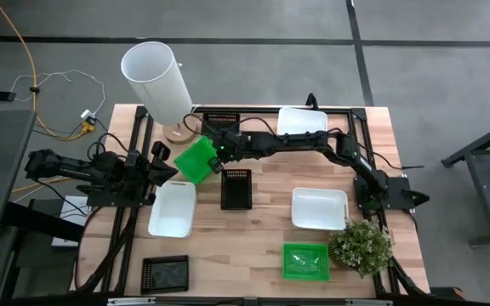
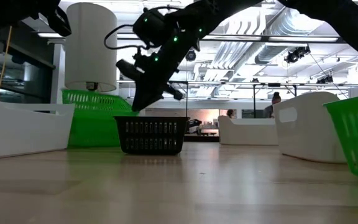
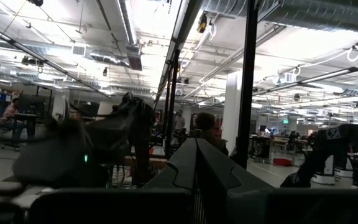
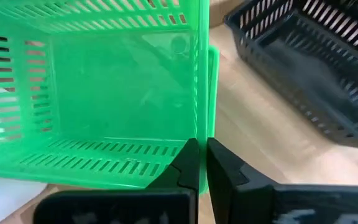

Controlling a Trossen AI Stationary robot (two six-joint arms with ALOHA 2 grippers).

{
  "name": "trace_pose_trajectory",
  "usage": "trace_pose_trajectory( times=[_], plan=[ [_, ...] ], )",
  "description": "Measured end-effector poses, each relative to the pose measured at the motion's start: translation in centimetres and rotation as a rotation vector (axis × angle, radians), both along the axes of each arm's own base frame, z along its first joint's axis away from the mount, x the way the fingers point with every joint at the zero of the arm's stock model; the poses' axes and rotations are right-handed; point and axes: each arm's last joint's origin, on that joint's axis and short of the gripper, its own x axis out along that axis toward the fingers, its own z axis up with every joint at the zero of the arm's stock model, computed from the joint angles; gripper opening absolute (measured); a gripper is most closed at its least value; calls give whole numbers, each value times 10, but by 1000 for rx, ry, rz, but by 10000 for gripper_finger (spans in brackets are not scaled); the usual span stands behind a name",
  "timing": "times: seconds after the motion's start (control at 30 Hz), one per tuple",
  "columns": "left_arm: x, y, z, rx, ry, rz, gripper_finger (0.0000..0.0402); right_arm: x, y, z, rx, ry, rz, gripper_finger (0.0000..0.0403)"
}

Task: Stack baskets by color
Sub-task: Stack the right green bin on the left green bin

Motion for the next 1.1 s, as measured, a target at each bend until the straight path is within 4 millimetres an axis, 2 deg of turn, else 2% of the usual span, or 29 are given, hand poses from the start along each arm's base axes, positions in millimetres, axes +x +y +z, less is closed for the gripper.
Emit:
trace_pose_trajectory(
  times=[0.27,0.4,0.7,1.1],
  plan=[
    [0,0,0,-2,5,4,0,-7,-6,11,40,10,33,1],
    [0,0,0,-2,6,4,0,-10,-9,8,103,37,66,1],
    [0,0,0,-1,6,5,0,-16,-19,6,116,75,42,0],
    [0,0,0,-1,6,5,0,-17,-19,5,123,89,49,17]
  ],
)
